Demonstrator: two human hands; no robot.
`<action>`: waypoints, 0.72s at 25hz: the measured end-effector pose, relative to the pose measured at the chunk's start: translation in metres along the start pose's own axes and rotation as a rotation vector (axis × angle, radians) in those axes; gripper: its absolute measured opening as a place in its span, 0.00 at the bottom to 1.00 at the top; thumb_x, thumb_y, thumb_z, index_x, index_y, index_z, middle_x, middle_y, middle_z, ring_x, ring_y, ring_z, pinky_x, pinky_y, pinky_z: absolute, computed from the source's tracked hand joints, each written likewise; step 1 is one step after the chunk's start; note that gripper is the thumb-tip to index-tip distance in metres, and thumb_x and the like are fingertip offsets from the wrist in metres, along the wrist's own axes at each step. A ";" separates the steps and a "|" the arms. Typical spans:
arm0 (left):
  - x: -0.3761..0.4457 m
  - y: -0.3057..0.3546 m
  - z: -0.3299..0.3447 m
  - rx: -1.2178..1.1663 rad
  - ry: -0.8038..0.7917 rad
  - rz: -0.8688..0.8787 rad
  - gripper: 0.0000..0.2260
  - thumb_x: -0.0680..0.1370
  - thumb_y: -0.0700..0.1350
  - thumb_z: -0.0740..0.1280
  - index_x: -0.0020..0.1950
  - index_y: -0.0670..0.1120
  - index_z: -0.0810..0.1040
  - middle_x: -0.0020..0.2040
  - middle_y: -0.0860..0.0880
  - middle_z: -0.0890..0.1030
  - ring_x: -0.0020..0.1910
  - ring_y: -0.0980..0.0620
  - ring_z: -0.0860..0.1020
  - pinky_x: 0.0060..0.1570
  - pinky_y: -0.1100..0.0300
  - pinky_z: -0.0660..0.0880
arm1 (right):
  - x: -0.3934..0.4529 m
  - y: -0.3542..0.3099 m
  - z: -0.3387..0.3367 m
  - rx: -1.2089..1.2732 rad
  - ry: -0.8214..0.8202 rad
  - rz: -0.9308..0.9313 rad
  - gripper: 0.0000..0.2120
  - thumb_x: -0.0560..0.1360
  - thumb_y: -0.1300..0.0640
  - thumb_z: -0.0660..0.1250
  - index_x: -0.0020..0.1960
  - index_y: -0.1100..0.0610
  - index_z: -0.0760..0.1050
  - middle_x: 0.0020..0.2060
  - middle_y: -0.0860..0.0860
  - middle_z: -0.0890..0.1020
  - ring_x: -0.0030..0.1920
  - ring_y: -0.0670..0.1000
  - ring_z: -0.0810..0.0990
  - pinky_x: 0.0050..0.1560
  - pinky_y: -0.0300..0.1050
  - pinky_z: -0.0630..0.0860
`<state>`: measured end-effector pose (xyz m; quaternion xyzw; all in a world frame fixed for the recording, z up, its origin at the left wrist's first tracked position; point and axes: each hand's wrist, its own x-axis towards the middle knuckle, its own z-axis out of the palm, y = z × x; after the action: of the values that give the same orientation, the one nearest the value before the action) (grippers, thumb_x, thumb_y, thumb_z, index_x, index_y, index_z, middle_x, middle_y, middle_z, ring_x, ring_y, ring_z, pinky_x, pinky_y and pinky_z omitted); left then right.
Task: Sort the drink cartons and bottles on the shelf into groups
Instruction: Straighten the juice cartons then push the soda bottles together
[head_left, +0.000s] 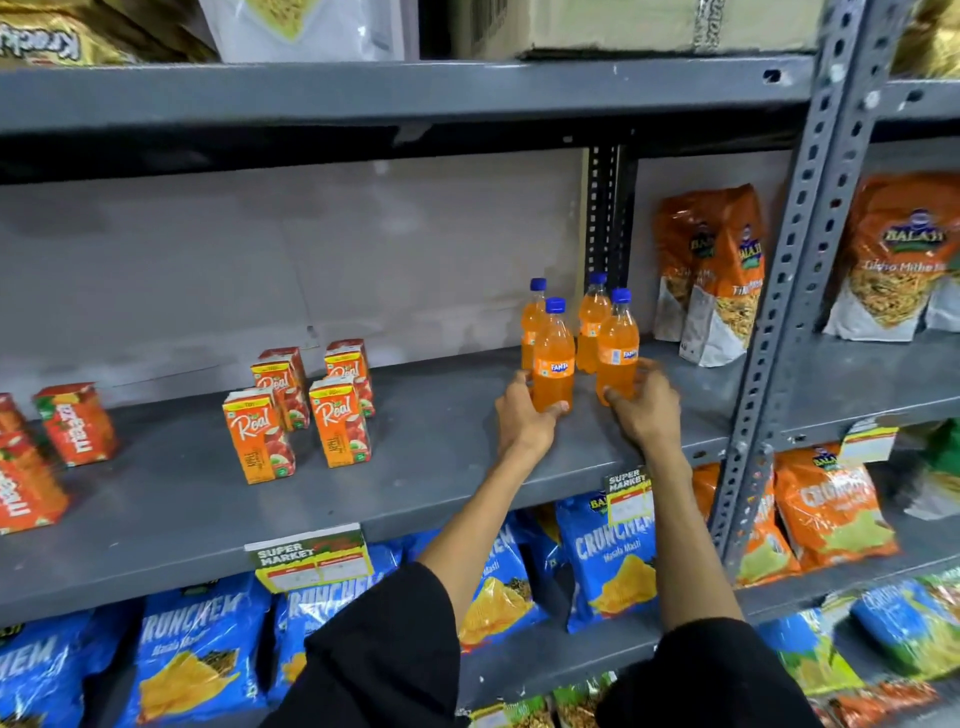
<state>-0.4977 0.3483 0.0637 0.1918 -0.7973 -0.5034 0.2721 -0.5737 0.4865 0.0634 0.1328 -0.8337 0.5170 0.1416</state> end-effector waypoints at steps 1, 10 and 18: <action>0.000 -0.001 0.001 -0.010 0.007 0.004 0.27 0.73 0.45 0.78 0.69 0.45 0.73 0.65 0.43 0.80 0.63 0.43 0.79 0.64 0.46 0.77 | 0.001 0.002 0.000 0.016 -0.012 -0.006 0.28 0.73 0.56 0.74 0.69 0.58 0.69 0.61 0.59 0.82 0.63 0.60 0.80 0.63 0.55 0.75; -0.011 0.003 0.010 -0.004 -0.001 -0.006 0.28 0.75 0.46 0.76 0.72 0.47 0.69 0.68 0.44 0.77 0.67 0.43 0.76 0.66 0.45 0.75 | -0.004 0.002 -0.009 0.096 -0.051 -0.009 0.25 0.74 0.62 0.72 0.69 0.61 0.71 0.61 0.60 0.82 0.64 0.60 0.79 0.67 0.56 0.74; -0.017 0.010 0.004 -0.006 -0.040 -0.016 0.29 0.75 0.46 0.75 0.74 0.46 0.68 0.70 0.43 0.76 0.69 0.42 0.75 0.67 0.43 0.73 | -0.008 -0.004 -0.009 0.014 -0.035 -0.002 0.22 0.75 0.60 0.72 0.67 0.59 0.72 0.61 0.59 0.82 0.63 0.60 0.80 0.64 0.50 0.73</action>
<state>-0.4873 0.3652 0.0668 0.1873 -0.7996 -0.5115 0.2529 -0.5643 0.4929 0.0677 0.1438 -0.8323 0.5201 0.1267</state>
